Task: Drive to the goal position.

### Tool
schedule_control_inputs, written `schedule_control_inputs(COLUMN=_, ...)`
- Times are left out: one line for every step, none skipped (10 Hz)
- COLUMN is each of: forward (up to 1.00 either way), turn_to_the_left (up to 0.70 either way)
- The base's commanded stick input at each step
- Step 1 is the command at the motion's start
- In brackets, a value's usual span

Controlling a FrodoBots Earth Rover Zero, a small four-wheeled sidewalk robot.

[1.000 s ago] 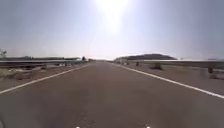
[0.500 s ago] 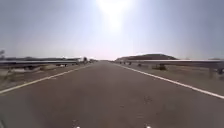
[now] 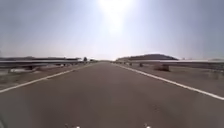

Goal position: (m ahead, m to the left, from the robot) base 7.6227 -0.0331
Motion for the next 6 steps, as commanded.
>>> schedule_control_inputs(forward=0.7, turn_to_the_left=0.0)
schedule_control_inputs(forward=0.7, turn_to_the_left=0.0)
schedule_control_inputs(forward=0.7, turn_to_the_left=0.0)
schedule_control_inputs(forward=0.7, turn_to_the_left=0.0)
schedule_control_inputs(forward=0.7, turn_to_the_left=0.0)
schedule_control_inputs(forward=0.7, turn_to_the_left=0.0)
